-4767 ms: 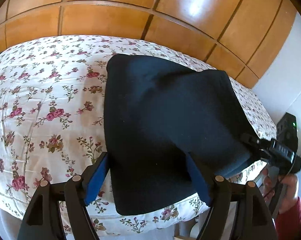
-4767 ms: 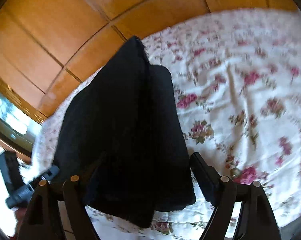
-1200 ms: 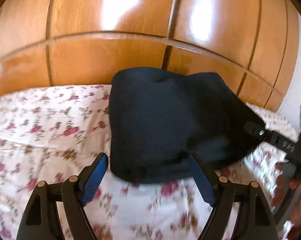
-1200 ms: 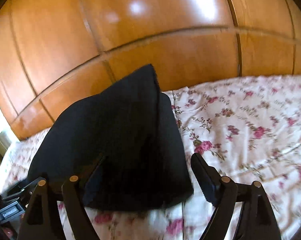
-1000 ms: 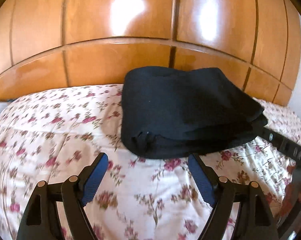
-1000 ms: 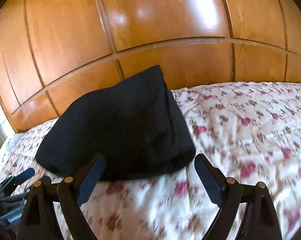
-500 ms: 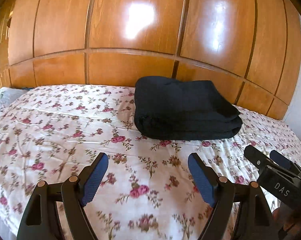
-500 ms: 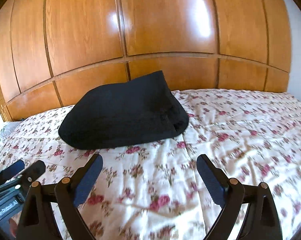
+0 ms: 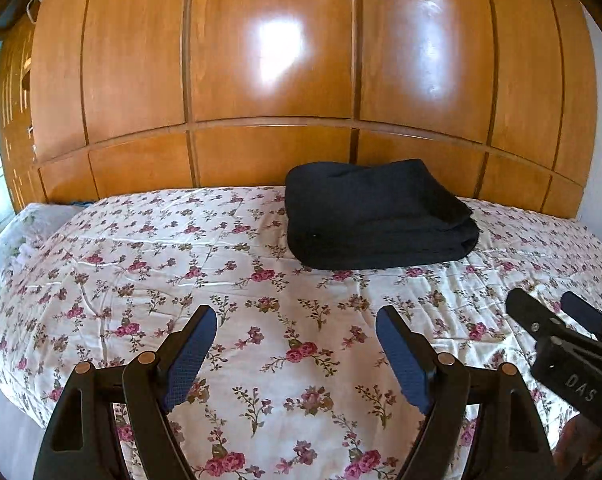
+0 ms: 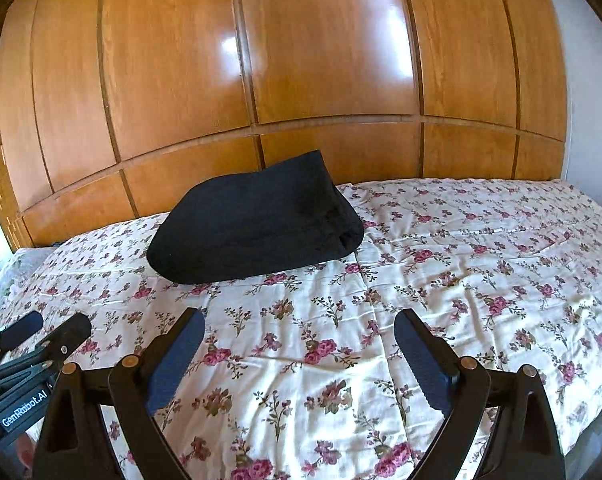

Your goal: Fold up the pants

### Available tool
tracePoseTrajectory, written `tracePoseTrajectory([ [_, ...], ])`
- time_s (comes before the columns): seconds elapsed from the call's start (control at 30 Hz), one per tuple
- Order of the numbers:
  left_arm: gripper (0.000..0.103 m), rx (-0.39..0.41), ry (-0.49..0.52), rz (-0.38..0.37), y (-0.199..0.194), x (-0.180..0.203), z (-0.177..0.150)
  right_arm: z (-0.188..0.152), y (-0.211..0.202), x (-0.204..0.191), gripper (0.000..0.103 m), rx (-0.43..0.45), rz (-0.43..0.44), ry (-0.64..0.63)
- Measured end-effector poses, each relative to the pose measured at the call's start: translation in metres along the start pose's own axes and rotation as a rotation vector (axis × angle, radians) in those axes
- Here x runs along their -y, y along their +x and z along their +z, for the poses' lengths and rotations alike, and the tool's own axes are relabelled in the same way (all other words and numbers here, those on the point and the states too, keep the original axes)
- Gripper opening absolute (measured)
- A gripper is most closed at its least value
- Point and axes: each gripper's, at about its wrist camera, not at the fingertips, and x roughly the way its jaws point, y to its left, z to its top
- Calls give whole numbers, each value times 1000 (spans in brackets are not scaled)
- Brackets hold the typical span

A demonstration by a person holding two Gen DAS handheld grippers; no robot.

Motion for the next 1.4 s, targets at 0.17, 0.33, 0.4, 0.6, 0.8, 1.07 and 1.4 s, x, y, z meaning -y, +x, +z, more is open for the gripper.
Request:
tracePoseTrajectory([
  [0.17,84,-6,-8,-29,-6,2,2,-1,-2,1,96,4,0,1],
  [0.33,84,-11,-4,-27,-8,2,3,0,-6,0,96,16,0,-8],
  [0.4,84,-14,-3,-23,-8,2,3,1,-7,0,96,21,-1,-14],
  [0.6,84,-25,-11,-21,-6,-2,3,2,-6,0,96,21,-2,-21],
  [0.8,83,-41,-34,-25,-4,-6,3,2,-5,-1,96,18,7,-19],
  [1.07,83,-39,-29,-23,-4,-4,3,2,-2,-2,96,8,9,-16],
  [1.4,82,-58,-32,-33,0,-6,1,0,1,2,96,-6,13,3],
])
